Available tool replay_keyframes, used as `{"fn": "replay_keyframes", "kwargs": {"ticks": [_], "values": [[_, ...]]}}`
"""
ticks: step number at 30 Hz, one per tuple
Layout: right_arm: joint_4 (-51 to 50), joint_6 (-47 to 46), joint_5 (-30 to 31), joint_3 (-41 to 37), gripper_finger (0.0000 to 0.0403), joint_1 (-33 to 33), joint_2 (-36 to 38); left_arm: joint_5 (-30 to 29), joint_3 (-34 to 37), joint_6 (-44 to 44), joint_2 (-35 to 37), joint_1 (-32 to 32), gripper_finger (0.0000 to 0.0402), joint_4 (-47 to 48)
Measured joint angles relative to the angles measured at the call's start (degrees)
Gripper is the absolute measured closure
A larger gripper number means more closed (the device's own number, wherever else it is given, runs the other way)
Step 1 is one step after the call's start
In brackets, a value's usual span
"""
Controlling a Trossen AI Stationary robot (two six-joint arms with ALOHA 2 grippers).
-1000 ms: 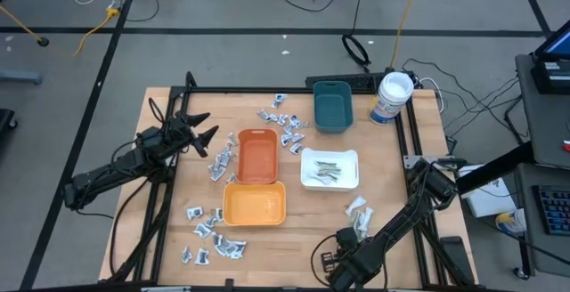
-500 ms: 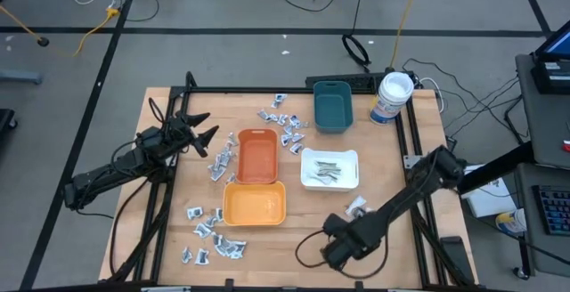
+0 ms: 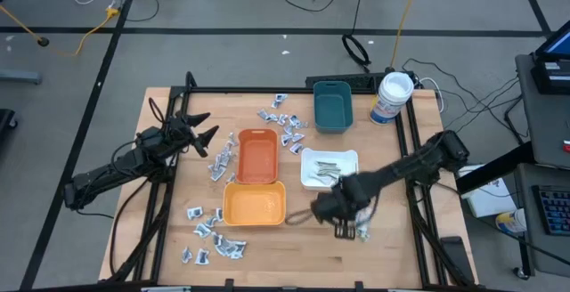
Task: Pick & Place First Aid Supplies
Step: Put the green sachet into the white bin
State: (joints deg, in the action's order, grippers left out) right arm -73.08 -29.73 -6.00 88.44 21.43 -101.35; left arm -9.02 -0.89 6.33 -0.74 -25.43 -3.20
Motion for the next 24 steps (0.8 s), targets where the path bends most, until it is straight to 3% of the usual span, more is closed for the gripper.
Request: {"fn": "replay_keyframes", "kwargs": {"ticks": [7, 14, 18, 24], "values": [[-3.7, 11.6, 0.2, 0.0, 0.0402, -10.7, 0.0, 0.0, 0.0, 0.0, 0.0, 0.0, 0.0094, 0.0], [-3.7, 17.4, 0.2, 0.0, 0.0402, -19.1, 0.0, 0.0, 0.0, 0.0, 0.0, 0.0, 0.0094, 0.0], [-3.4, 17.4, 0.4, 0.0, 0.0402, -21.5, 0.0, 0.0, 0.0, 0.0, 0.0, 0.0, 0.0094, 0.0], [3.6, 21.0, 7.3, -3.0, 0.0402, -21.9, 0.0, 0.0, 0.0, 0.0, 0.0, 0.0, 0.0094, 0.0]]}}
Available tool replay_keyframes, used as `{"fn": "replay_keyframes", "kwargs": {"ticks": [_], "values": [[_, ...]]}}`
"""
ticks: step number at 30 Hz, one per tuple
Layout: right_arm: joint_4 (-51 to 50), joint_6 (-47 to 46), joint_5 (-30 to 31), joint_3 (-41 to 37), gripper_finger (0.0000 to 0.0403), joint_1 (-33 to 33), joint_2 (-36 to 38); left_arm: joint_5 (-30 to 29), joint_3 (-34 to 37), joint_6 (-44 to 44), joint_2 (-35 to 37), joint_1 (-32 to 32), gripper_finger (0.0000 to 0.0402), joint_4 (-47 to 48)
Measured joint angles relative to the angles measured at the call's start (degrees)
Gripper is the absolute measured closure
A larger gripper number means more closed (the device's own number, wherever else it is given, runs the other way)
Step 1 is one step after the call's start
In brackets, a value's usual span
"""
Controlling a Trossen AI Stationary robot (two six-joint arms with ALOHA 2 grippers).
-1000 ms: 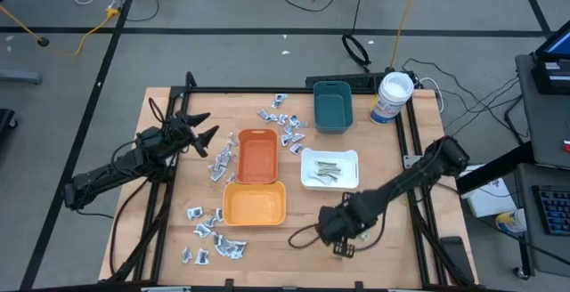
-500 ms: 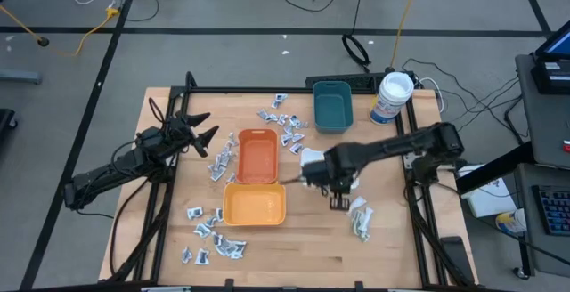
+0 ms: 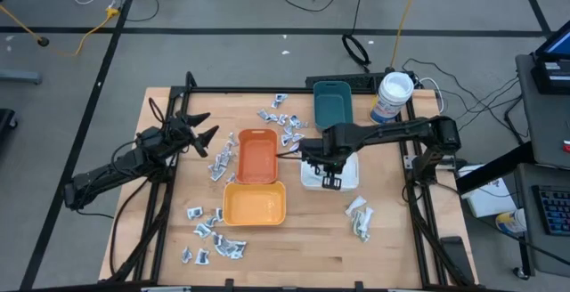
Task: Pick & Place First Aid Supplies
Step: Put the green sachet into the white bin
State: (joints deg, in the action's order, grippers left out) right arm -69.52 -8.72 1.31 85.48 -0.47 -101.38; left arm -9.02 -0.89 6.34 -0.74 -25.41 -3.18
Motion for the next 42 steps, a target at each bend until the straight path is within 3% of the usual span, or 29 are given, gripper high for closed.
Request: {"fn": "replay_keyframes", "kwargs": {"ticks": [11, 20, 24, 32, 37, 42], "values": [[12.9, 0.5, 0.4, -12.6, 0.0402, 0.1, 0.0, 0.0, 0.0, 0.0, 0.0, 0.0, 0.0094, 0.0], [15.4, 1.0, 0.4, -15.1, 0.0385, 0.1, 0.0, 0.0, 0.0, 0.0, 0.0, 0.0, 0.0094, 0.0], [16.3, 2.7, 0.1, -15.1, 0.0352, 0.1, 0.0, 0.0, 0.0, 0.0, 0.0, 0.0, 0.0094, 0.0], [14.8, 2.5, 0.4, -13.9, 0.0245, 0.1, 1.2, 0.0, 0.0, 0.0, 0.0, 0.0, 0.0093, 0.0], [14.1, -6.0, 0.1, -13.7, 0.0202, 0.3, 5.3, 0.0, 0.0, 0.0, 0.0, 0.0, 0.0094, 0.0], [12.9, -16.8, 0.0, -13.6, 0.0188, 1.3, 8.6, 0.0, 0.0, 0.0, 0.0, 0.0, 0.0094, 0.0]]}}
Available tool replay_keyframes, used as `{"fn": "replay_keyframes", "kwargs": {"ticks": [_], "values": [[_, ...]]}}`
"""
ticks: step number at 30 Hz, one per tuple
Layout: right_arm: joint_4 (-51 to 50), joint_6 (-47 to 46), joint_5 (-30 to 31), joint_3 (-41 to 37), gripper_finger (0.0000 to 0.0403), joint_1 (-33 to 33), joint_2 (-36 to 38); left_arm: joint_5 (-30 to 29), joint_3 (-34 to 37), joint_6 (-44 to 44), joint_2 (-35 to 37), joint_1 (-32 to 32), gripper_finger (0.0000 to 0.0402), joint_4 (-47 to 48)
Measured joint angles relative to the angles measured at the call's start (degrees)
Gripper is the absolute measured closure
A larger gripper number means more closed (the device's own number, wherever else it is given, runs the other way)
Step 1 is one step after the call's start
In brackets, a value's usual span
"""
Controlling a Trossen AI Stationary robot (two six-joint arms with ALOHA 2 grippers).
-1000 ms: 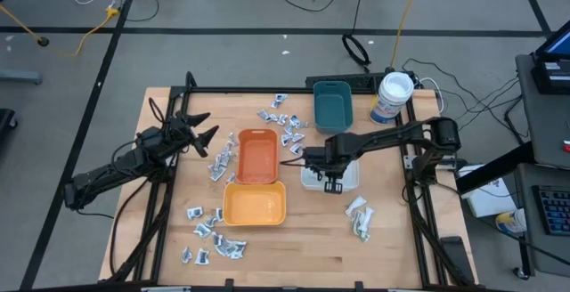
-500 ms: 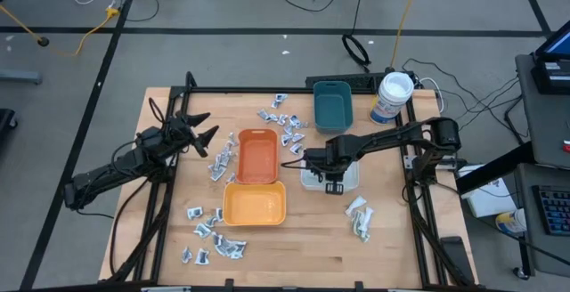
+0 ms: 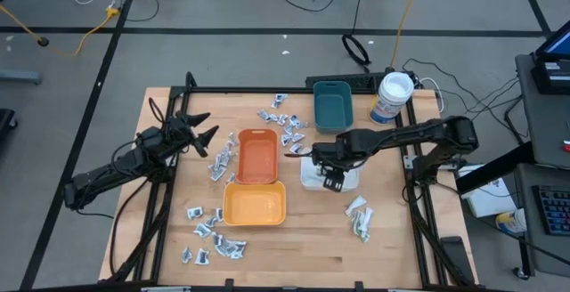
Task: Pick & Place First Aid Supplies
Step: Put the green sachet into the white bin
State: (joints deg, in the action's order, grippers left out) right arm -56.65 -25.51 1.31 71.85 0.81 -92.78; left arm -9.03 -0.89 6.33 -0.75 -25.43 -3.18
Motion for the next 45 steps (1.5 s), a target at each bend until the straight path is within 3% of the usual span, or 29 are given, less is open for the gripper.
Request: {"fn": "replay_keyframes", "kwargs": {"ticks": [15, 33, 45], "values": [[-1.7, -18.3, 0.1, -0.1, 0.0208, 9.0, 7.4, 0.0, 0.0, 0.0, 0.0, 0.0, 0.0094, 0.0], [-7.4, -62.1, 0.4, -5.0, 0.0235, 26.2, 7.9, 0.0, 0.0, 0.0, 0.0, 0.0, 0.0094, 0.0], [-7.5, -79.0, 1.7, -9.1, 0.0237, 32.8, 7.9, 0.0, 0.0, 0.1, 0.0, 0.0, 0.0093, 0.0]]}}
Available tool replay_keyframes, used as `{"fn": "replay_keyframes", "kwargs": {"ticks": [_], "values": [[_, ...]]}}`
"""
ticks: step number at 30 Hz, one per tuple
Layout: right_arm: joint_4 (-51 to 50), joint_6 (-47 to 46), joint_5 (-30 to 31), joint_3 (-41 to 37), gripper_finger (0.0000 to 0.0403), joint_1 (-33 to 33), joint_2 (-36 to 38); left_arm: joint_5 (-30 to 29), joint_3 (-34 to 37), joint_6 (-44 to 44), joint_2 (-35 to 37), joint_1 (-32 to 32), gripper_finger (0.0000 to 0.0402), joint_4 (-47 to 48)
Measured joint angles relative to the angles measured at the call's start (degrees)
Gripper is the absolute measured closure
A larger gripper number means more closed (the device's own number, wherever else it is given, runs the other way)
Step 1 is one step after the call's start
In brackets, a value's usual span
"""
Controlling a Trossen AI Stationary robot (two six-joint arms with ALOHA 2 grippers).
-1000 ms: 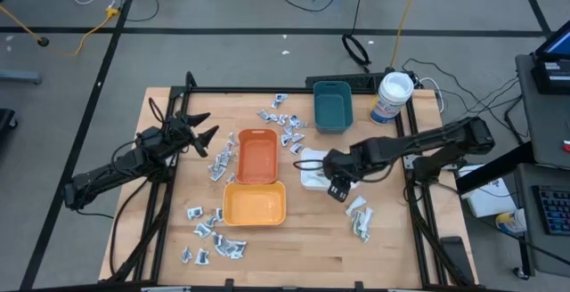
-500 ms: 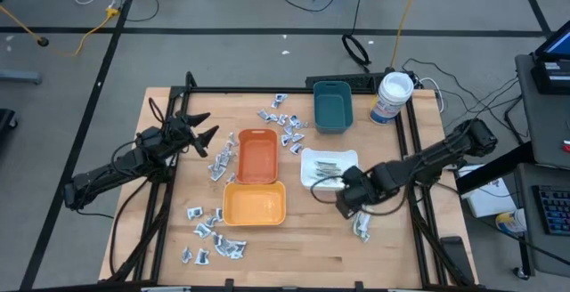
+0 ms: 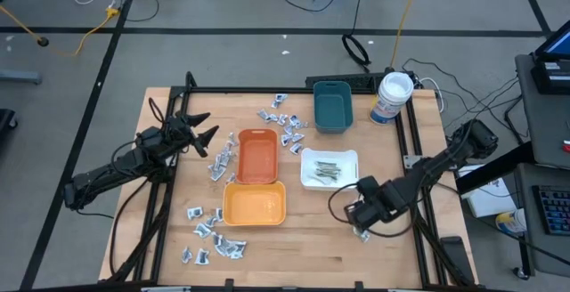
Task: Pick & Place First Aid Supplies
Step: Put the green sachet into the white bin
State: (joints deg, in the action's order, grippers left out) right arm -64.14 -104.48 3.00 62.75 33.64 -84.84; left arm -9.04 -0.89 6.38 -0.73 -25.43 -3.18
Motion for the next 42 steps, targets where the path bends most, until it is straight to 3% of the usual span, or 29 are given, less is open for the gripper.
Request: {"fn": "replay_keyframes", "kwargs": {"ticks": [29, 33, 42], "values": [[19.5, -14.7, -1.7, -17.8, 0.0244, 0.8, 0.0, 0.0, 0.0, 0.0, 0.0, 0.0, 0.0093, 0.0], [19.9, -14.8, -1.7, -18.3, 0.0277, 0.8, 0.0, 0.0, 0.0, 0.0, 0.0, 0.0, 0.0093, 0.0], [19.9, -13.2, -1.6, -18.6, 0.0395, 0.8, 0.0, 0.0, 0.0, 0.0, 0.0, 0.0, 0.0094, 0.0]]}}
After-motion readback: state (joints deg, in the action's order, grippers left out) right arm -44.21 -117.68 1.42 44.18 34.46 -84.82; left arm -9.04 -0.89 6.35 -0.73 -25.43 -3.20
